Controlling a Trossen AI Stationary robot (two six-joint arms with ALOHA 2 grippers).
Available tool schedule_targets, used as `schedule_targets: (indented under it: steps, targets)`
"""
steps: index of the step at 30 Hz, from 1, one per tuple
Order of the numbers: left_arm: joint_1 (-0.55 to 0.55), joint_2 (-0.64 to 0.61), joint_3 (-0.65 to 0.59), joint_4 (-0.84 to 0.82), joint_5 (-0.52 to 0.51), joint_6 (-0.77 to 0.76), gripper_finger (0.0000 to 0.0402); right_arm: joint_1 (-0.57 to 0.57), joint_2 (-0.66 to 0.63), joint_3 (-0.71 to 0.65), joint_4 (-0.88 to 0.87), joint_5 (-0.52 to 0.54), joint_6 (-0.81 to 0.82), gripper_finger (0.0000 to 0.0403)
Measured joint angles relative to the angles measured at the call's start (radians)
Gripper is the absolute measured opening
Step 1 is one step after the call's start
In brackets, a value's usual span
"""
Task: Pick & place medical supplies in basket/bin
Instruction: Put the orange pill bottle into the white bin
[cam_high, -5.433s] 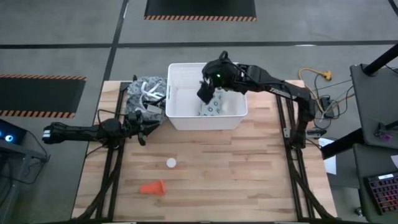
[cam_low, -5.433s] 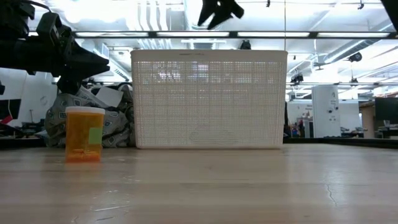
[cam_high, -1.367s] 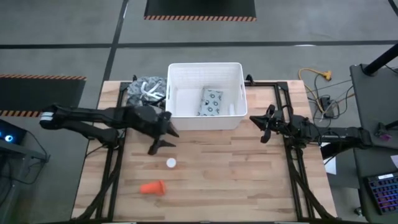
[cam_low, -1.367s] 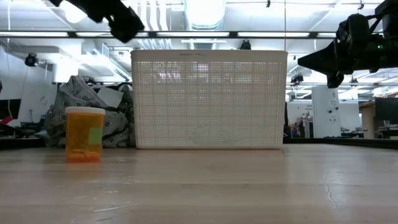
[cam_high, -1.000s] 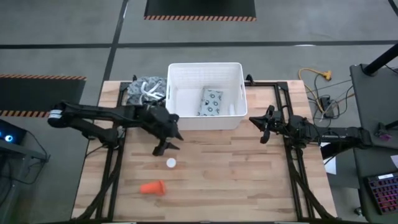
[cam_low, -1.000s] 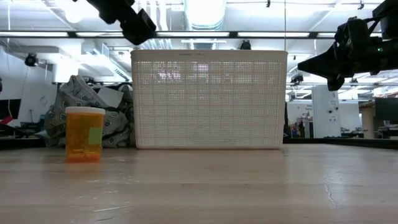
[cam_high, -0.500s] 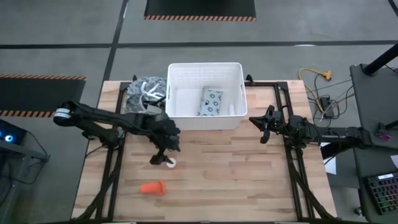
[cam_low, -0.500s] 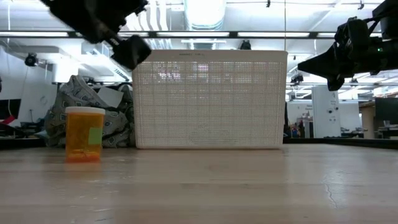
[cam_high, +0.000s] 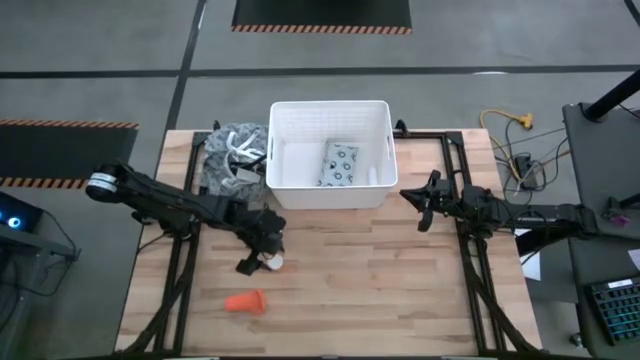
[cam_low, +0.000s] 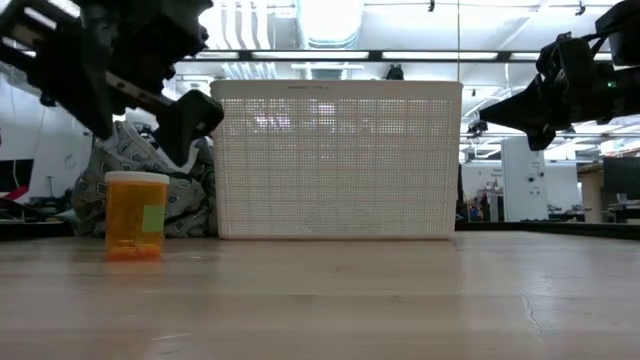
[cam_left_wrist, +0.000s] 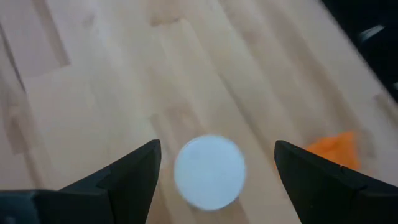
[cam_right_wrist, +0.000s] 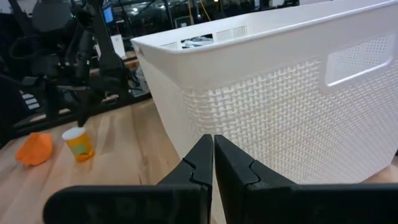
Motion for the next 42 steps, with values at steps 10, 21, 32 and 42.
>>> schedule_targets:
  steps: [10, 21, 32, 42]
  targets:
    - [-0.027, 0.000, -0.075, 0.094, -0.054, 0.052, 0.0297, 0.000, 0.000, 0.000, -0.001, 0.001, -0.002, 0.0008]
    - [-0.036, 0.061, -0.077, 0.139, -0.092, 0.105, 0.0297, 0.000, -0.001, 0.000, -0.007, 0.025, -0.003, 0.0008]
    - [-0.036, 0.151, -0.077, 0.155, -0.091, 0.097, 0.0297, 0.000, -0.001, 0.000, -0.007, 0.034, -0.003, 0.0008]
    - [-0.036, 0.148, -0.077, 0.162, -0.090, 0.094, 0.0297, 0.000, -0.001, 0.000, -0.007, 0.035, -0.003, 0.0008]
